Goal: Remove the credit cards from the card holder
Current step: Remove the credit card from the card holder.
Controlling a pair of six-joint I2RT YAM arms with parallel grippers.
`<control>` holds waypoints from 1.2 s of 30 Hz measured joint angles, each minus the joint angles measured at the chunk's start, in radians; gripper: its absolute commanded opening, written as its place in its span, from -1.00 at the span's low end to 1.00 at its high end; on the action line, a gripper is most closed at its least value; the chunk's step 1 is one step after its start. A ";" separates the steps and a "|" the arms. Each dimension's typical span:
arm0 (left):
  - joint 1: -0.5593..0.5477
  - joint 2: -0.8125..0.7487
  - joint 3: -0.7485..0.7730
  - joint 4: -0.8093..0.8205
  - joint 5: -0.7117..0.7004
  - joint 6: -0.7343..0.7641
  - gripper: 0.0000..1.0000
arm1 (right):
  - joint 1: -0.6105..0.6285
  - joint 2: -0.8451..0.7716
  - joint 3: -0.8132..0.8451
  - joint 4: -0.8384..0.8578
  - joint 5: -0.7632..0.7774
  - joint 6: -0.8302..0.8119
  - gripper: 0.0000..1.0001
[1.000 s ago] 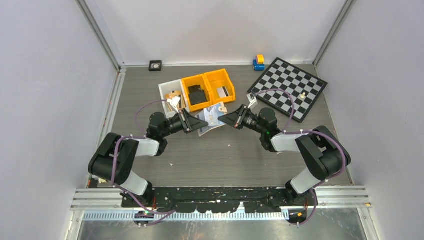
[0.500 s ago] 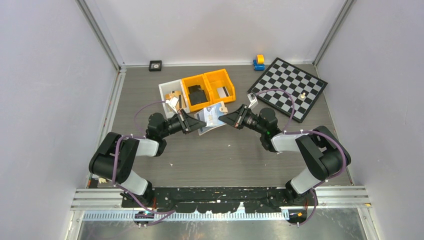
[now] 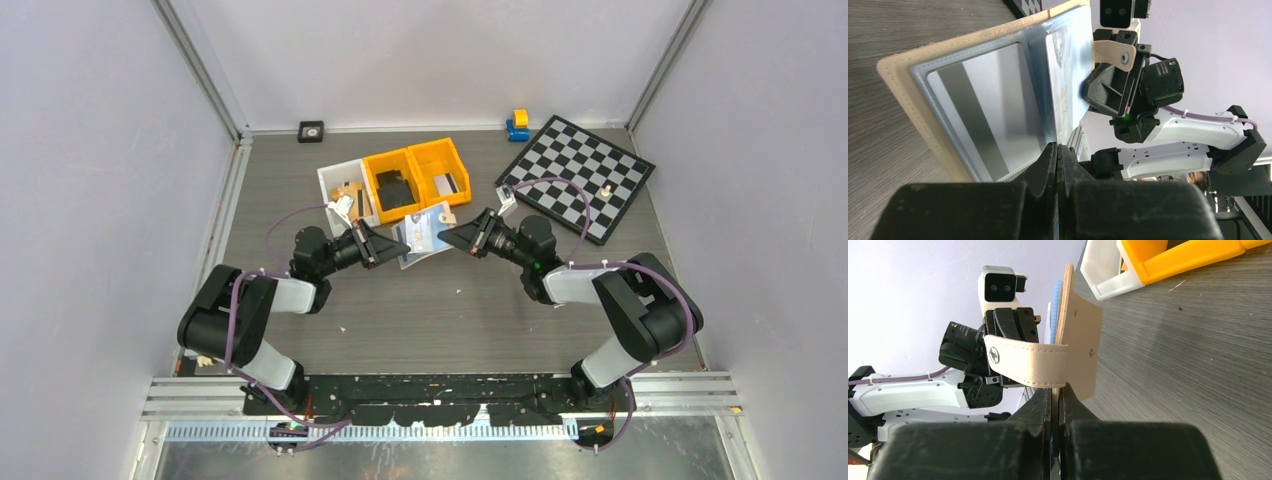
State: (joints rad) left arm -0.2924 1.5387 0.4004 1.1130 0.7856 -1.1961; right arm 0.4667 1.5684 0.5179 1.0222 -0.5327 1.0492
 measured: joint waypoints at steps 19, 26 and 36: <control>0.011 -0.004 0.000 -0.101 -0.034 0.038 -1.00 | -0.037 -0.008 -0.016 -0.016 0.019 0.012 -0.99; 0.020 -0.058 0.000 -0.215 -0.064 0.088 -1.00 | -0.058 -0.009 -0.024 -0.082 0.066 0.008 -0.99; 0.020 -0.088 0.005 -0.331 -0.098 0.150 -1.00 | -0.068 -0.060 -0.024 -0.249 0.161 -0.050 -0.99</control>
State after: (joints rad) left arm -0.2726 1.4509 0.4057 0.7818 0.6876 -1.0458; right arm 0.3992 1.5085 0.4942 0.7731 -0.3714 0.9989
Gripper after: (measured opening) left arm 0.007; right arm 0.065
